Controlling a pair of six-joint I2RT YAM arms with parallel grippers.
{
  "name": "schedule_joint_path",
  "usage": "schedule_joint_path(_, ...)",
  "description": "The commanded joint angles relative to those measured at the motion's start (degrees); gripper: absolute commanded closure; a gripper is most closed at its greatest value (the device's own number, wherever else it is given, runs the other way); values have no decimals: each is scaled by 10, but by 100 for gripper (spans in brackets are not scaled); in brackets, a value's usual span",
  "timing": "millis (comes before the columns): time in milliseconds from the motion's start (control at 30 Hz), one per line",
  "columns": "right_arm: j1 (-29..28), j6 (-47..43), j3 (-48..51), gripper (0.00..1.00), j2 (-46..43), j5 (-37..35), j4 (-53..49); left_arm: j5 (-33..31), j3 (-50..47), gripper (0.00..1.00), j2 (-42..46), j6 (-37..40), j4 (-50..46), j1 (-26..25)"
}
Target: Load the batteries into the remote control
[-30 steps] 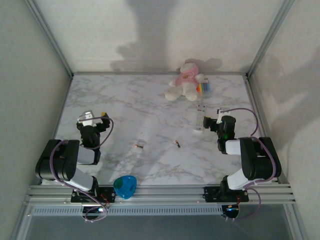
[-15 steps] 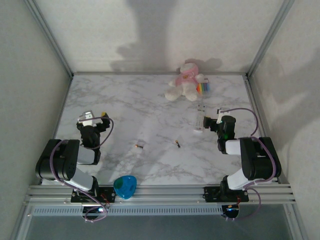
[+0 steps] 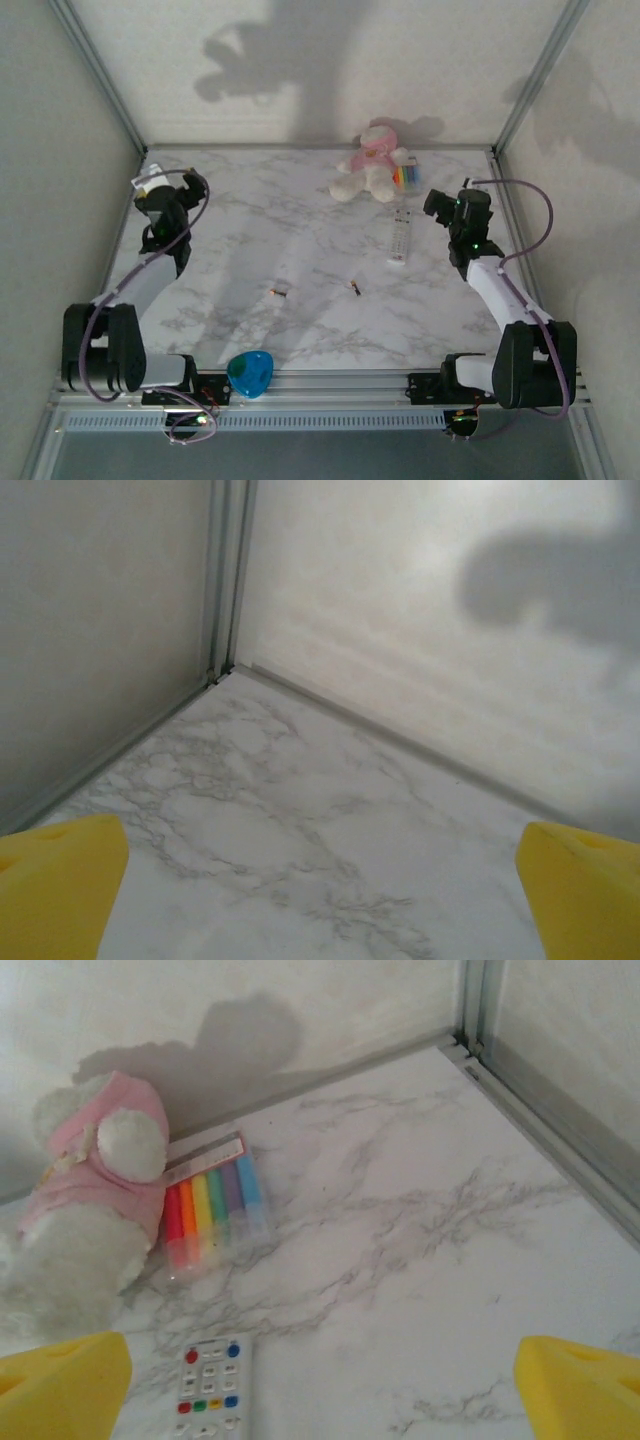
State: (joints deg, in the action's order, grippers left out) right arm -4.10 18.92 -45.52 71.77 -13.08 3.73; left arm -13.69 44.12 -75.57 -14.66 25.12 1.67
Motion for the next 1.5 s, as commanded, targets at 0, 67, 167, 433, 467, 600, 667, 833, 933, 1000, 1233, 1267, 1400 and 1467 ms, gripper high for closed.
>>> schedule_joint_path(0, 1, 86, -44, 1, 3, 51, -173, 22, 35, 0, 34, -97, -159, 7)
schedule_joint_path(67, -10, 98, -70, 1, 14, 65, -224, 49, 45, 0, 47, -127, -194, 5)
schedule_joint_path(167, -41, 108, -91, 1, 27, 56, -279, 74, 51, 0, 58, -163, -241, -7)
schedule_joint_path(433, -135, 117, -116, 4, 112, 39, -341, 105, 28, 0, 90, -159, -276, -123)
schedule_joint_path(467, -141, 118, -123, 7, 124, 38, -348, 112, 28, 1, 94, -159, -279, -131)
schedule_joint_path(600, -165, 112, -144, 11, 178, 27, -355, 124, 33, 0, 96, -170, -307, -138)
schedule_joint_path(667, -172, 106, -147, 12, 194, 31, -343, 111, 36, 0, 96, -176, -319, -141)
schedule_joint_path(833, -176, 103, -163, 17, 244, 15, -341, 80, 30, 0, 104, -207, -334, -148)
schedule_joint_path(933, -176, 104, -163, 22, 264, 17, -336, 54, 35, 0, 103, -221, -349, -150)
schedule_joint_path(1000, -177, 103, -154, 24, 271, 17, -324, 49, 40, 0, 103, -217, -360, -154)
schedule_joint_path(1233, -177, 95, -147, 36, 296, 21, -307, 46, 41, 0, 112, -207, -372, -159)
schedule_joint_path(1267, -178, 95, -144, 37, 297, 20, -304, 46, 43, 1, 112, -207, -373, -159)
schedule_joint_path(1400, -179, 87, -138, 39, 301, 21, -297, 53, 44, 0, 117, -203, -376, -161)
schedule_joint_path(1467, -180, 87, -133, 42, 303, 20, -294, 64, 46, 0, 120, -200, -375, -161)
